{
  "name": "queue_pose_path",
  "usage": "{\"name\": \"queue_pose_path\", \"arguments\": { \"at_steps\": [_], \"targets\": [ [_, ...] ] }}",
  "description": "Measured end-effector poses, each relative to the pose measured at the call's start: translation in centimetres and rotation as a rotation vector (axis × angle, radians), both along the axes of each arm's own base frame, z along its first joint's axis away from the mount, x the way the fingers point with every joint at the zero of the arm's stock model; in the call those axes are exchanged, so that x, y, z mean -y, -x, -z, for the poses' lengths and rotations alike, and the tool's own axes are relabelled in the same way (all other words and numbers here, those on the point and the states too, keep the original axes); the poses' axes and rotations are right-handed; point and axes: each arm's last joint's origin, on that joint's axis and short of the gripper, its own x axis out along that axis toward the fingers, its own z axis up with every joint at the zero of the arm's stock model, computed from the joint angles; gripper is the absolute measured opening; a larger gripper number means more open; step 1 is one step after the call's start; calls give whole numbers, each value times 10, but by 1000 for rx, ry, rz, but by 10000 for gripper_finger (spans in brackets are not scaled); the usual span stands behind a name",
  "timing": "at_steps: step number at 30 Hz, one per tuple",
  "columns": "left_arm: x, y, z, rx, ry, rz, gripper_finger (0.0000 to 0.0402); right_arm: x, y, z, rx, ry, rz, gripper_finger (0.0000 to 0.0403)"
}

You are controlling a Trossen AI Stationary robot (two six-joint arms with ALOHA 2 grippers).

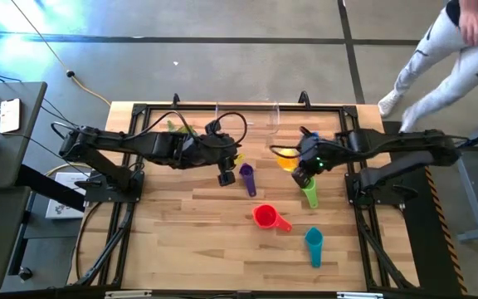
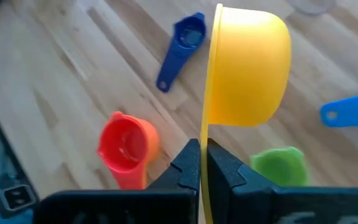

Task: Nest measuring cups in basket
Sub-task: Move the yellow measuring cup to the center of the table

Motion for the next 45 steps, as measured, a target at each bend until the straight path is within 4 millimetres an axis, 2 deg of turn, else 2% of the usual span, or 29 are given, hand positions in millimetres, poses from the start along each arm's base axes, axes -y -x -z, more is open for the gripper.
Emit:
{"name": "queue_pose_path", "arguments": {
  "at_steps": [13, 24, 33, 38, 45],
  "targets": [
    [-2, 0, 0, 10, 19, -19, 113, -10, 28, 68, 295, -155, 88, 0],
    [-4, 0, 0, 13, 25, -29, 113, -6, 34, 126, 573, -287, 293, 0],
    [-4, 0, 0, 11, 24, -29, 113, -4, 34, 137, 616, -407, 503, 0],
    [-4, 0, 0, 10, 24, -29, 113, -12, 24, 141, 643, -520, 557, 0],
    [-4, 0, 0, 10, 24, -28, 113, -23, 10, 165, 585, -599, 687, 0]
  ]
}}
